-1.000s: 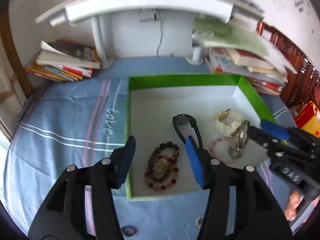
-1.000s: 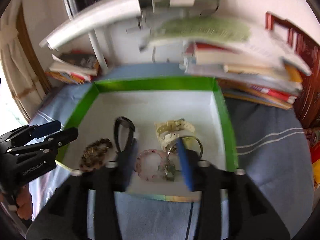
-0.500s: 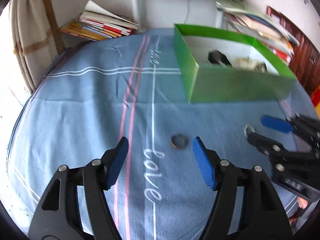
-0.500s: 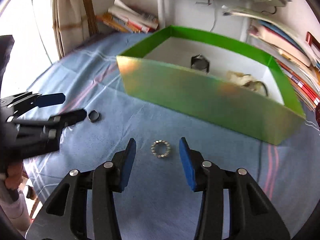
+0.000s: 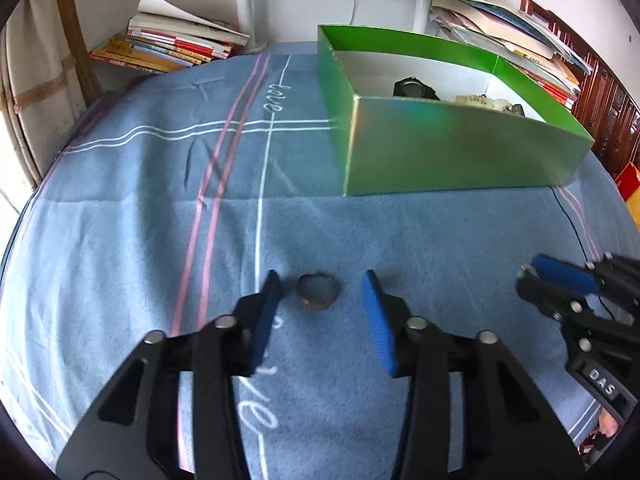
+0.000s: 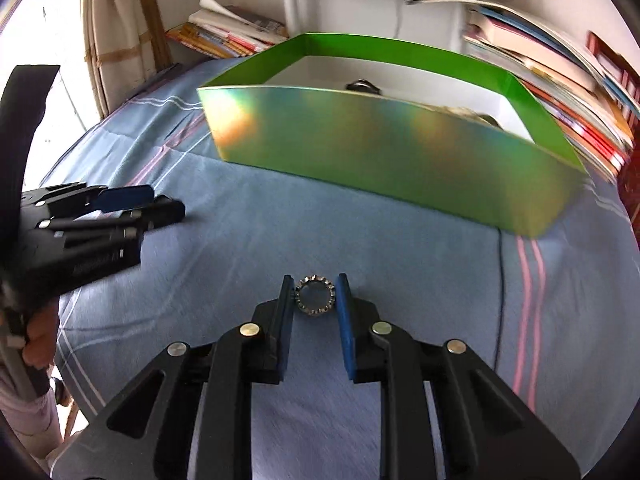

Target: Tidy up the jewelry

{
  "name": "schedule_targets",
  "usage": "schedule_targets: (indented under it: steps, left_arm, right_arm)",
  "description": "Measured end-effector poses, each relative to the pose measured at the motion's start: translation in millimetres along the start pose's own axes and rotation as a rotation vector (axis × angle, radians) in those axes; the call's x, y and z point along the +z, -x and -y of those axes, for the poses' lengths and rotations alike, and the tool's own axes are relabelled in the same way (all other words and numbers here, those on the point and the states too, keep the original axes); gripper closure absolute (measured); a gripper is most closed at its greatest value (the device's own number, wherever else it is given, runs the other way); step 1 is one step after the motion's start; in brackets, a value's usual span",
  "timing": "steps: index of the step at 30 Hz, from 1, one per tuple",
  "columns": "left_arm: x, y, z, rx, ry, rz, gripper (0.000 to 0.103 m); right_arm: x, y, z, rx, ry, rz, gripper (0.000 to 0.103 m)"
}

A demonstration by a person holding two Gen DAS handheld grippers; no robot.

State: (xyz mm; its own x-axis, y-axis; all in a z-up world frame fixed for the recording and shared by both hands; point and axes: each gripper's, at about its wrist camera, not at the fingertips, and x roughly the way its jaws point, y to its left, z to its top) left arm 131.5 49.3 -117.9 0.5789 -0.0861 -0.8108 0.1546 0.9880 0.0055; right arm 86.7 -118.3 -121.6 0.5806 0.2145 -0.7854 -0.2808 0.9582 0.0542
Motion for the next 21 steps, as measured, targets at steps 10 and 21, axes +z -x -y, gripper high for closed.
schedule_targets:
  steps: [10,21]
  left_arm:
    - [-16,14,61,-0.076,-0.108,-0.013,0.083]
    - [-27,25,84,-0.063,-0.141,-0.001,0.052]
  right_arm:
    - [-22,26,38,-0.118,-0.117,0.018,0.082]
    - [-35,41,49,-0.11,-0.156,0.032,0.063]
